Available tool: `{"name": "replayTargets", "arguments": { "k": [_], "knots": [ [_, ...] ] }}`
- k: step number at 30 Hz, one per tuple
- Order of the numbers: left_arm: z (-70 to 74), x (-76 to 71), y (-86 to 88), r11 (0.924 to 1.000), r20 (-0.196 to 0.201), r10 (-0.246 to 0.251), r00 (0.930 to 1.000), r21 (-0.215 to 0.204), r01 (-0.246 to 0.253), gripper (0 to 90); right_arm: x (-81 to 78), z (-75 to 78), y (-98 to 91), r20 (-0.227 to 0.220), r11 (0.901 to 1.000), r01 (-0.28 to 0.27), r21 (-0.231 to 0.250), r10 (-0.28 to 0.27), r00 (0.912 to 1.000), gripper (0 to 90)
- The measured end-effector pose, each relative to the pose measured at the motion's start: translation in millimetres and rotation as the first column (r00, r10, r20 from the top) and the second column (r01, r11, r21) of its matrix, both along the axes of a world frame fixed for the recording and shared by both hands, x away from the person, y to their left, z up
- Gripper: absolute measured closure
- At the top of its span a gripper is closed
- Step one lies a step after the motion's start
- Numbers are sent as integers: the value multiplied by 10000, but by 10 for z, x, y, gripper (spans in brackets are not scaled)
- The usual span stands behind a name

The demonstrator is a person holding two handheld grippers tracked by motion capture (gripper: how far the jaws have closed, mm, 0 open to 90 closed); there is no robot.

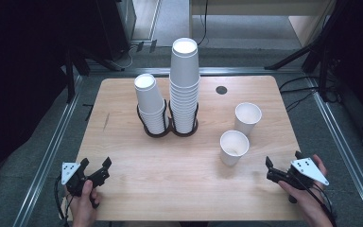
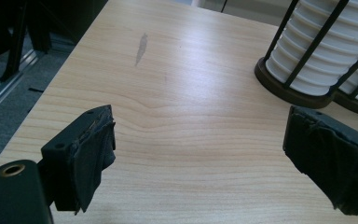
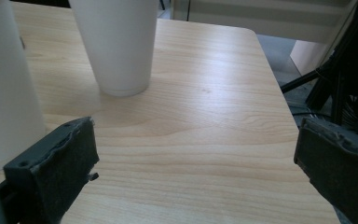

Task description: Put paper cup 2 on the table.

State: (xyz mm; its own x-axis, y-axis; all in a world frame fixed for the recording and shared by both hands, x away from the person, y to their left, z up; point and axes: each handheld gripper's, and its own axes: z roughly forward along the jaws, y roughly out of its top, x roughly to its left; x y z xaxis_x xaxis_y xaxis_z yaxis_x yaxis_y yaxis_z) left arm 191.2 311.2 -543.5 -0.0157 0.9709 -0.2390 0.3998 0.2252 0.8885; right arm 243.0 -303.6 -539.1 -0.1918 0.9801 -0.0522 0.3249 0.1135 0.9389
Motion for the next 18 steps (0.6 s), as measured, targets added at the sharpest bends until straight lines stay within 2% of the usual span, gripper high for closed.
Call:
{"name": "replayTargets", "arguments": {
  "k": [5, 12, 18],
  "knots": [
    [-12, 10, 3, 10000, -61, 24, 10000, 3, -24, 89, 9, 0, -66, -71, 9992, 388, 74, -388, 9992, 0],
    [-34, 40, 9, 9999, -237, -97, 9997, -103, 95, 89, 24, 7, -180, -110, 9933, 1088, 394, -1084, 9940, 0],
    [-38, 44, 14, 9998, -265, -131, 9996, -176, 126, 89, 28, 2, -176, -108, 9922, 1174, 416, -1170, 9931, 0]
  ]
}}
